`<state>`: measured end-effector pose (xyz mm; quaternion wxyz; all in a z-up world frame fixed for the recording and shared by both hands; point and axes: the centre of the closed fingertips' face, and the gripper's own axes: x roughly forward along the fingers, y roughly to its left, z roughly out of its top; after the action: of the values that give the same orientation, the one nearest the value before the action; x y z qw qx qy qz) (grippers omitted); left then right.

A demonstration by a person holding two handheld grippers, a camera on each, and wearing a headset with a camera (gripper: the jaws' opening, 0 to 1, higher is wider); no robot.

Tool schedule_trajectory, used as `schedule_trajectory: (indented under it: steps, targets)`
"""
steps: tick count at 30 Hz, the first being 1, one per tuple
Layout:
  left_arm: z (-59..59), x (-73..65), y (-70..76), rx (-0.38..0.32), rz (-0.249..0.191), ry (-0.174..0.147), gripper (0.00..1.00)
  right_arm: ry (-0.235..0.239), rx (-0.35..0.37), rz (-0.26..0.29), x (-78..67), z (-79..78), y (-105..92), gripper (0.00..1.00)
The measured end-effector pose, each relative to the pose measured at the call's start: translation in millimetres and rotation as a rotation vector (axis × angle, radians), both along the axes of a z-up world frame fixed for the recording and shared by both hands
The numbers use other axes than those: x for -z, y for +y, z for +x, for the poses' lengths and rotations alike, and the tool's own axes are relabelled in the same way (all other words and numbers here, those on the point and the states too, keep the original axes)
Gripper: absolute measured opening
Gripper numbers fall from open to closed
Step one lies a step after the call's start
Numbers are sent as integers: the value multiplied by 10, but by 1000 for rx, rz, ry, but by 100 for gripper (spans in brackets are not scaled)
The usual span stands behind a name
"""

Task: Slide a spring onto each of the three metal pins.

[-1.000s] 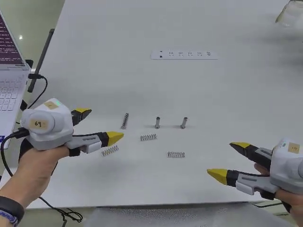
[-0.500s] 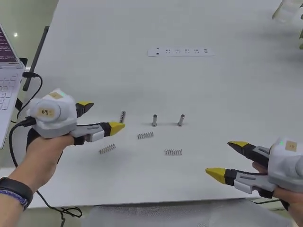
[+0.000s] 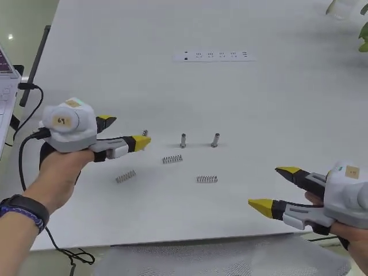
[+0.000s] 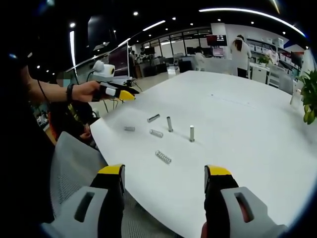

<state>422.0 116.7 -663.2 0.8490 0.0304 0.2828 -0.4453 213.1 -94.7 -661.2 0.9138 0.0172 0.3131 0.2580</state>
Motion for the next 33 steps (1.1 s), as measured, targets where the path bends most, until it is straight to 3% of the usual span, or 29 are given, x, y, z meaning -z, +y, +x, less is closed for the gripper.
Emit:
schedule_trajectory:
  steps: [22, 33]
  targets:
    - [233, 421, -123, -56, 24, 66, 54, 17, 15, 1, 64, -52, -61, 63]
    - [250, 613, -185, -78, 34, 104, 50, 18, 28, 0, 68, -50, -117, 62]
